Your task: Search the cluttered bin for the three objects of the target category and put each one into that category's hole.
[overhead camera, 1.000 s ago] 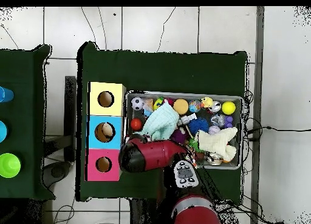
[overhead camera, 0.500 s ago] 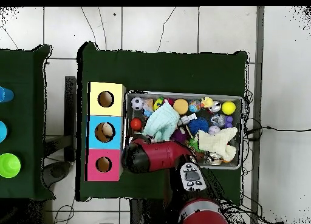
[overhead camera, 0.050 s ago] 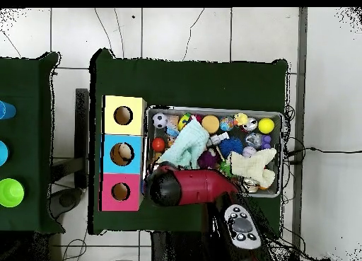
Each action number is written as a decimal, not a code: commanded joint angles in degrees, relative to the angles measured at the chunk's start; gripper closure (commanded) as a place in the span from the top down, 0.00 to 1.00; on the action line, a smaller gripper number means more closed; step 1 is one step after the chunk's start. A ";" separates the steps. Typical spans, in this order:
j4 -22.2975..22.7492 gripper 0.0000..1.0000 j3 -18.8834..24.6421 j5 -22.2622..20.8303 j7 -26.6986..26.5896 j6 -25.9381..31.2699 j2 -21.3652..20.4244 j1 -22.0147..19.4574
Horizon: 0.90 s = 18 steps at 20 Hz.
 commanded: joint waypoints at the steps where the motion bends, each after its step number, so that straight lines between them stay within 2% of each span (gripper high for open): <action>1: 3.14 1.00 6.12 0.18 -3.68 8.84 -2.96 -4.86; 7: 3.44 1.00 7.39 -1.17 -3.76 8.93 -2.92 -7.02; 18: 3.58 1.00 7.82 -1.99 -1.74 7.07 -1.58 -6.39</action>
